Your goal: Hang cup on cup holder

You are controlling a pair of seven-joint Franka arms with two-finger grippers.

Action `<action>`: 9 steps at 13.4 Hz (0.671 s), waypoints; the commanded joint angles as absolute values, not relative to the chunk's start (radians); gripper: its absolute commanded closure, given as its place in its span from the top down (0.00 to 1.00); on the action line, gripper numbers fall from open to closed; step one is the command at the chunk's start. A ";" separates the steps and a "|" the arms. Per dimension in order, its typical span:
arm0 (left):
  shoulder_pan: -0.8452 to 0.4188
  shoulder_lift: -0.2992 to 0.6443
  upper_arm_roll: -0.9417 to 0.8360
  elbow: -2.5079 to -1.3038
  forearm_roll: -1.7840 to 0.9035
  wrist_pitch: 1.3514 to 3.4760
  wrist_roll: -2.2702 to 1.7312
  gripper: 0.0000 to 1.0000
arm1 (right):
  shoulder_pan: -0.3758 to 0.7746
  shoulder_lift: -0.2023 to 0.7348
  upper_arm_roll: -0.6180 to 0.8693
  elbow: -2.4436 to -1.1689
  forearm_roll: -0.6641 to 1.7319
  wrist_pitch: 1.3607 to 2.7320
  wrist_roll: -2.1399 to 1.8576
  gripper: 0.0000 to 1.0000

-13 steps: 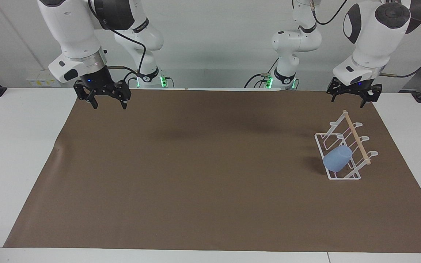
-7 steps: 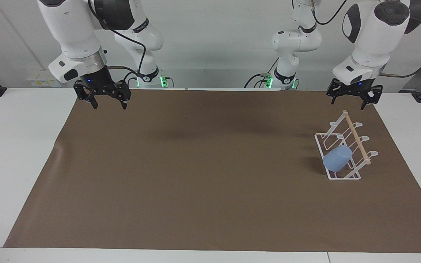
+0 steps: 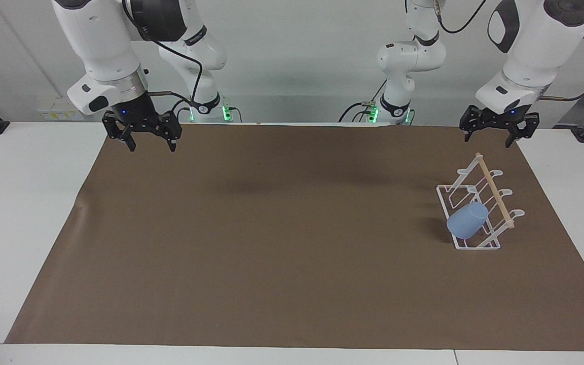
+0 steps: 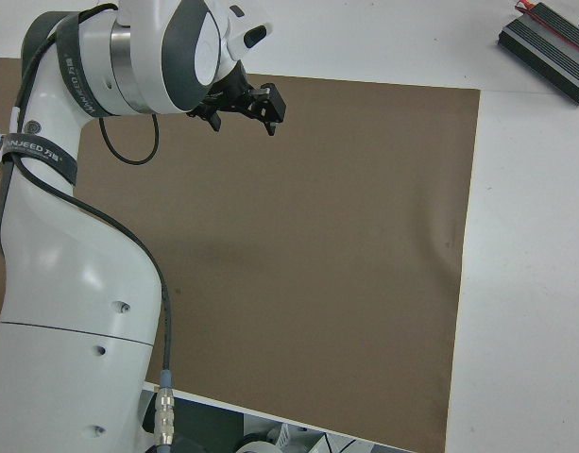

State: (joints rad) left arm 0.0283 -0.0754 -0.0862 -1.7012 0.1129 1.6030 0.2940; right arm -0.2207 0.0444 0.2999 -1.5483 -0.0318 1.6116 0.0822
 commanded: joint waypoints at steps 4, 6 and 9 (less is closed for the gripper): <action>0.043 0.015 -0.091 -1.523 0.034 1.483 0.196 1.00 | -0.239 0.018 0.307 -1.580 -0.011 1.623 0.081 1.00; 0.031 0.046 -0.084 -1.458 0.032 1.427 0.198 1.00 | -0.239 0.018 0.307 -1.580 -0.011 1.623 0.083 1.00; -0.006 0.037 0.010 -1.453 -0.066 1.401 0.198 1.00 | -0.239 0.018 0.308 -1.580 -0.011 1.623 0.083 1.00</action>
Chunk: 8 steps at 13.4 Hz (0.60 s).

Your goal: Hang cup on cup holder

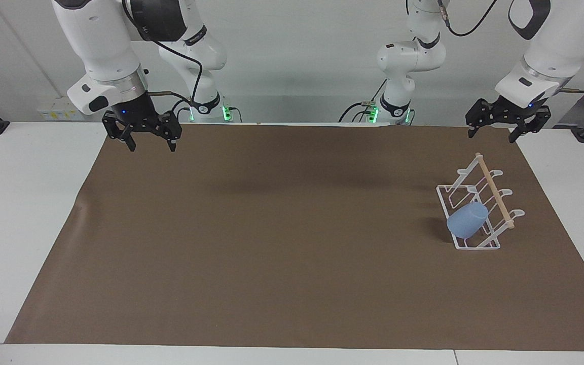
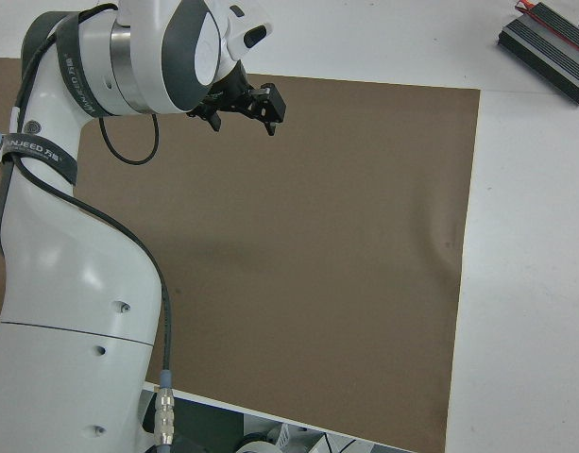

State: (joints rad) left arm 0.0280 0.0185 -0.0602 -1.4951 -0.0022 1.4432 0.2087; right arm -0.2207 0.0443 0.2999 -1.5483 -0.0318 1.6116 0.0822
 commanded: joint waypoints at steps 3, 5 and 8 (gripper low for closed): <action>-0.023 0.011 0.061 -1.456 -0.095 1.394 0.199 1.00 | -0.239 0.018 0.307 -1.580 -0.011 1.623 0.081 1.00; -0.012 0.003 0.052 -1.460 -0.092 1.384 0.199 1.00 | -0.239 0.018 0.307 -1.580 -0.011 1.623 0.083 1.00; -0.012 0.000 0.051 -1.465 -0.077 1.381 0.204 1.00 | -0.239 0.018 0.307 -1.580 -0.012 1.623 0.081 1.00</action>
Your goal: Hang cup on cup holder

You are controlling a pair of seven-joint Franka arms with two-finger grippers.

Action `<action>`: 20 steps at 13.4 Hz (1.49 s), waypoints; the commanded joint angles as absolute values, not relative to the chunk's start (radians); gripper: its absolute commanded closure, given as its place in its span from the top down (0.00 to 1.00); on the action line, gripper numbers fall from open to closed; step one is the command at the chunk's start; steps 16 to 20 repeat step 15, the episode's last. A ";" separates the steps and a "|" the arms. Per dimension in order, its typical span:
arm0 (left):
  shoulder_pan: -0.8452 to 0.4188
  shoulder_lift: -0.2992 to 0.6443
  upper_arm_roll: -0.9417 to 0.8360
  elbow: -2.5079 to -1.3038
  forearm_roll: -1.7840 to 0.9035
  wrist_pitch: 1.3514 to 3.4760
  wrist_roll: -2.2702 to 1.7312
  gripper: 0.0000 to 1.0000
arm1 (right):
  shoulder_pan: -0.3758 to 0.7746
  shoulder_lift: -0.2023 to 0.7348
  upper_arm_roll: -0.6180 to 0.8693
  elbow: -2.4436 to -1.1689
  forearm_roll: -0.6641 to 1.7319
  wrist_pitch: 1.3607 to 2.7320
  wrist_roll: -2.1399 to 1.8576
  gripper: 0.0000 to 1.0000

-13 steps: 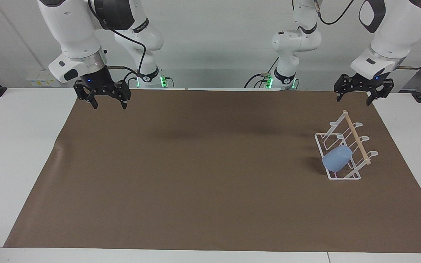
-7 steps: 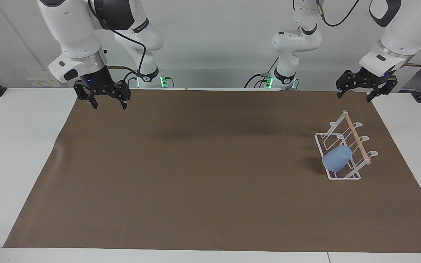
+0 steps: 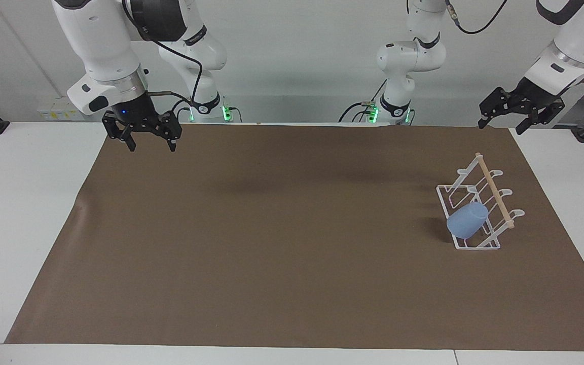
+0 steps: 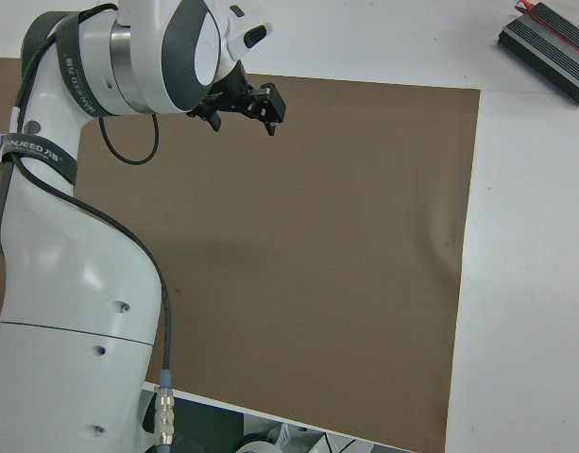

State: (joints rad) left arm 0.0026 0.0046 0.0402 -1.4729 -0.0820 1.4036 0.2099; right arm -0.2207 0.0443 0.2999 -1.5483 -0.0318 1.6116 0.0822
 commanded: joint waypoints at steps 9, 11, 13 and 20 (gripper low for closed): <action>-0.026 -0.023 0.031 -1.491 -0.003 1.388 0.152 1.00 | -0.239 0.018 0.307 -1.580 -0.012 1.623 0.081 1.00; -0.026 -0.023 0.029 -1.493 -0.003 1.391 0.152 1.00 | -0.239 0.018 0.307 -1.580 -0.011 1.623 0.083 1.00; -0.029 -0.023 0.029 -1.497 -0.003 1.391 0.153 1.00 | -0.239 0.018 0.307 -1.580 -0.011 1.623 0.083 1.00; -0.029 -0.023 0.029 -1.497 -0.003 1.393 0.155 1.00 | -0.239 0.018 0.307 -1.580 -0.011 1.623 0.081 1.00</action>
